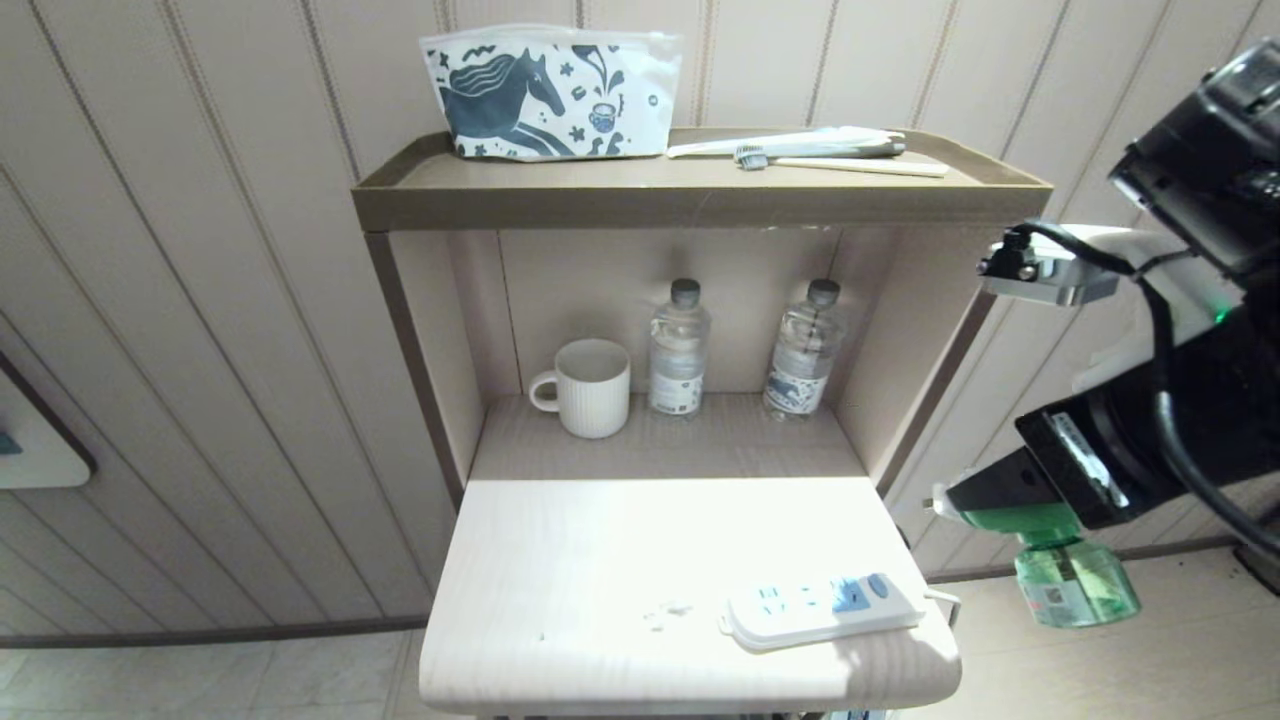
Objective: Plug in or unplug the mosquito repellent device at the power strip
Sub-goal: Insert the plug into the socket
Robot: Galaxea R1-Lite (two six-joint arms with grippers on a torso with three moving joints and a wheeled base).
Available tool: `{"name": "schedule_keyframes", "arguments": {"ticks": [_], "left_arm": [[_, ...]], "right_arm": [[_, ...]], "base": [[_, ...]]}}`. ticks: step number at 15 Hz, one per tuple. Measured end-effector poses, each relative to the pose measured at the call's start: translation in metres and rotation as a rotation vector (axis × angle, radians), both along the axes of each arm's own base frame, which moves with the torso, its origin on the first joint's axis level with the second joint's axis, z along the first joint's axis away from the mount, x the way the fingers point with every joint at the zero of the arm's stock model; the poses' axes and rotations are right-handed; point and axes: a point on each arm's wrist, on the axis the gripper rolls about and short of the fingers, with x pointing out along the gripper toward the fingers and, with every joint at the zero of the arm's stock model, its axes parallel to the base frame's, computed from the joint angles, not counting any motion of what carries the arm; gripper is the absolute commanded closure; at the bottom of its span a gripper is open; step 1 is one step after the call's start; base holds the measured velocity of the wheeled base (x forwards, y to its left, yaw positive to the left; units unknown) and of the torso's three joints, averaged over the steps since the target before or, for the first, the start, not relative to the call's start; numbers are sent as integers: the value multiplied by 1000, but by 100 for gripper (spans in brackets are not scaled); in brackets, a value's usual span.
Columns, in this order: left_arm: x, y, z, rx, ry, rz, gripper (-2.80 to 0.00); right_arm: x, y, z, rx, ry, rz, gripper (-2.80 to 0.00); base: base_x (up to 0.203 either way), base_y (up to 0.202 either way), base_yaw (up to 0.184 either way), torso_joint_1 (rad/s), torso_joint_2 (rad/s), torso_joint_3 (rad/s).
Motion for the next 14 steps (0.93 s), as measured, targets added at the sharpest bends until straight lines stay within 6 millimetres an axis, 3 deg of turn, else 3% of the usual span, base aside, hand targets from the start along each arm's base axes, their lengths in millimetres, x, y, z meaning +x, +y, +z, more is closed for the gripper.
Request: {"name": "schedule_keyframes", "arguments": {"ticks": [5,9,14], "left_arm": [[0,0,0,0,0,0,0],[0,0,0,0,-1,0,0],[0,0,0,0,0,0,0]], "right_arm": [[6,5,-8,-12,36,9,0],[17,13,-20,-15,100,29,0],[42,30,-54,-65,240,24,0]], "base": [[0,0,0,224,-476,-256],[0,0,0,33,-61,-36],[0,0,0,0,0,0]]}}
